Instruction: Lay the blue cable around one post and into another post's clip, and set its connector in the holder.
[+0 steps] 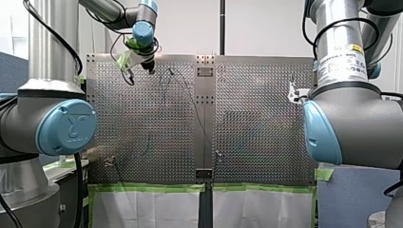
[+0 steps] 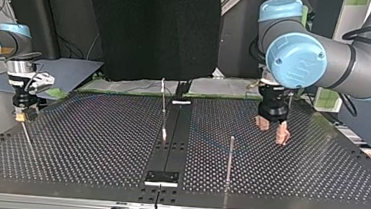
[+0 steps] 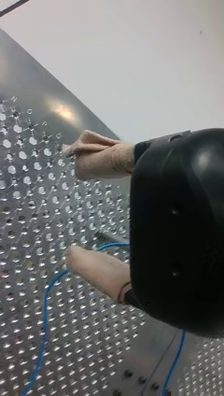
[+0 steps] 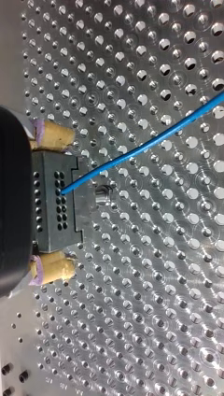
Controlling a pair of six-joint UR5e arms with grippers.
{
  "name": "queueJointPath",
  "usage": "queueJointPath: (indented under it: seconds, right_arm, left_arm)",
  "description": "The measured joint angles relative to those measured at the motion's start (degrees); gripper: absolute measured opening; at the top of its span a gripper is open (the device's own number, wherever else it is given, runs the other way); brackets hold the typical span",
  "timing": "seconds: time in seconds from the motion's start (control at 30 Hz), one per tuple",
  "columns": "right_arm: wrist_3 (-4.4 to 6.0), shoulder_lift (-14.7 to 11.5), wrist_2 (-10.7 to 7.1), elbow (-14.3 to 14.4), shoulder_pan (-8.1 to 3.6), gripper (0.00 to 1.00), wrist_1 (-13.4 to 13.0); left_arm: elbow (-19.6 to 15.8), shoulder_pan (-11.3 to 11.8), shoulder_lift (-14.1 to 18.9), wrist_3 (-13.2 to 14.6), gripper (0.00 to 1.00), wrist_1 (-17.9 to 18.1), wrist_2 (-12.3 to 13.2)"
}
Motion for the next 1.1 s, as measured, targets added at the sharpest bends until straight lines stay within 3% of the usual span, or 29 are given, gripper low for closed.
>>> queueJointPath:
  seconds: [0.13,0.33,0.9,1.1]
  right_arm:
    - [0.06,0.0,0.0,0.0,0.01,1.0,-0.1]
    - [0.11,0.0,0.0,0.0,0.06,1.0,0.0]
    - [-0.01,0.0,0.08,0.0,0.01,1.0,0.0]
    - [-0.09,-0.1,0.08,0.0,0.22,1.0,0.1]
  left_arm:
    - [0.1,-0.3,0.0,1.9,1.0,-1.6,-1.4]
    - [0.2,-0.7,0.0,4.8,1.0,-2.4,-0.9]
    - [0.4,-0.8,0.0,13.1,1.0,-0.7,6.6]
    - [0.4,-0.8,-0.1,15.9,1.0,-0.7,7.1]
